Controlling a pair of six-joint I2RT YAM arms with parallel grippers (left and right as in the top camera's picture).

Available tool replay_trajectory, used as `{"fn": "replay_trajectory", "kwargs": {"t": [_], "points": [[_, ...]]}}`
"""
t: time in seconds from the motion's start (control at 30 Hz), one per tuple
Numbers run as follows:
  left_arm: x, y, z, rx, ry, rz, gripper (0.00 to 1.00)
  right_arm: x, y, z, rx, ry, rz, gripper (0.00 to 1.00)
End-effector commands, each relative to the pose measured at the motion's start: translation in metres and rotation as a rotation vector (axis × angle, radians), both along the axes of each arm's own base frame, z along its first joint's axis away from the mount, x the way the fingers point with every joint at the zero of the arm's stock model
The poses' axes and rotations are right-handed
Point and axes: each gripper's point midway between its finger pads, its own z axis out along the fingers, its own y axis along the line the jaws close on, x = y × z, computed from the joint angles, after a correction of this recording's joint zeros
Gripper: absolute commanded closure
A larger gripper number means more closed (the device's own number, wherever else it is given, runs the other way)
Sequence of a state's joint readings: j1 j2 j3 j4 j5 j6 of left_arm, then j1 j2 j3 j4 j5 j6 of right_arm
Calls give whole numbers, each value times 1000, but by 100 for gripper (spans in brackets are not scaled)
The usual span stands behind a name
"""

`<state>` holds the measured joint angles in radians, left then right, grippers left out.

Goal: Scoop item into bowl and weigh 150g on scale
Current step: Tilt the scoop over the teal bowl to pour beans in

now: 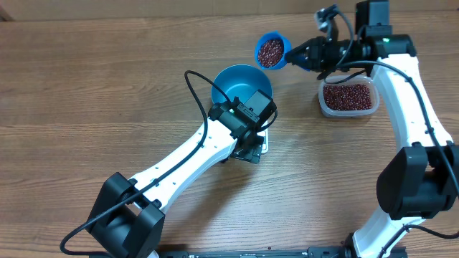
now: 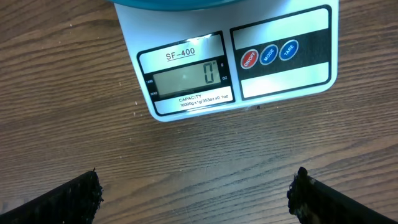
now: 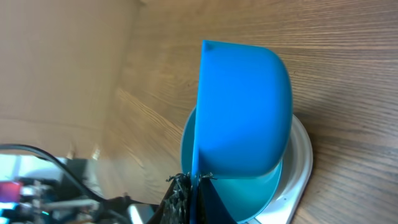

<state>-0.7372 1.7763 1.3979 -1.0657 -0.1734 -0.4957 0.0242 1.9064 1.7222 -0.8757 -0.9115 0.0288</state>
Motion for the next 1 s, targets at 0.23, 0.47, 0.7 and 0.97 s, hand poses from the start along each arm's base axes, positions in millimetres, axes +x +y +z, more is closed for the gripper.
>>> {"fn": "replay_trajectory", "kwargs": {"t": [0.23, 0.47, 0.7, 0.97], "points": [[2, 4, 8, -6, -29, 19, 1, -8, 25, 29, -140, -230, 121, 96], [2, 4, 8, -6, -29, 19, 0, -14, 29, 35, -325, -306, 173, 96], [2, 4, 8, -6, -29, 19, 0, -17, 36, 17, -548, -359, 215, 96], [2, 4, 8, -6, -29, 19, 0, -24, 64, 14, -675, -524, 380, 96]]}}
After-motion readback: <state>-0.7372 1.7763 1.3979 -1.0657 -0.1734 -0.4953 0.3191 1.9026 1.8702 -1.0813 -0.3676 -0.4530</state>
